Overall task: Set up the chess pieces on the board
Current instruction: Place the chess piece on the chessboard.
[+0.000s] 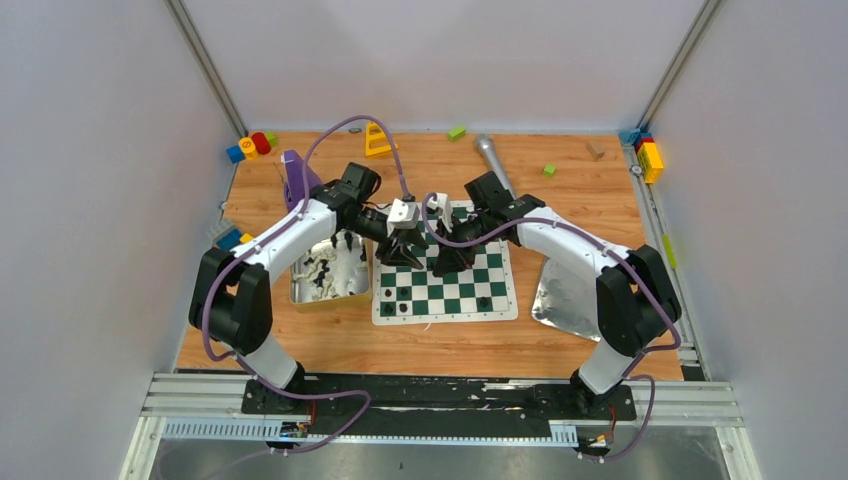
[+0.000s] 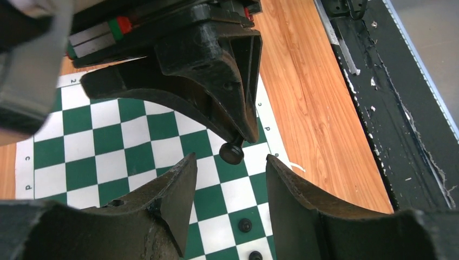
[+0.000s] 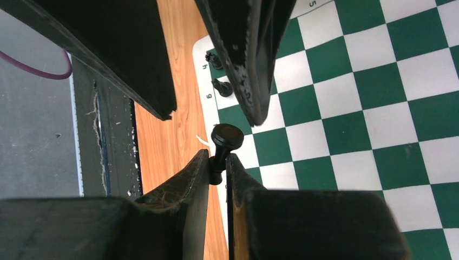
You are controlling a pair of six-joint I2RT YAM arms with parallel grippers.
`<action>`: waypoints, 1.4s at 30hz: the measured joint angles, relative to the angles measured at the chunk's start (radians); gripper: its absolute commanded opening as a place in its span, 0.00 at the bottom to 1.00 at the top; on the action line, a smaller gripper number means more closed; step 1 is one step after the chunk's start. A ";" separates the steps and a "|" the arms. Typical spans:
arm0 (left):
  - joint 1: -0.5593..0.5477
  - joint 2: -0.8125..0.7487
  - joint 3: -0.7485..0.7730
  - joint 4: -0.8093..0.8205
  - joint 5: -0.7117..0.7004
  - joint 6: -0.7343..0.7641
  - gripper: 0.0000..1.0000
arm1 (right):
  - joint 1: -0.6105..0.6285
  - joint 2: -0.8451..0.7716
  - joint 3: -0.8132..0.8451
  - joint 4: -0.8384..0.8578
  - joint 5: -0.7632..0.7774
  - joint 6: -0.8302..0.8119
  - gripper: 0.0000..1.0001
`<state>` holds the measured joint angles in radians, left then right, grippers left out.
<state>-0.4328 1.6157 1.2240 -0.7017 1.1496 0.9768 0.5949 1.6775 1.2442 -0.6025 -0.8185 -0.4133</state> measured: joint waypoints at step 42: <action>-0.063 0.083 0.014 -0.006 0.027 0.111 0.24 | -0.036 -0.002 0.023 -0.043 -0.096 0.027 0.05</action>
<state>-0.4961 1.6985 1.2385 -0.7078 1.1767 1.0874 0.5591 1.6756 1.2675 -0.6456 -0.9146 -0.3862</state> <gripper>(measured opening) 0.303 0.153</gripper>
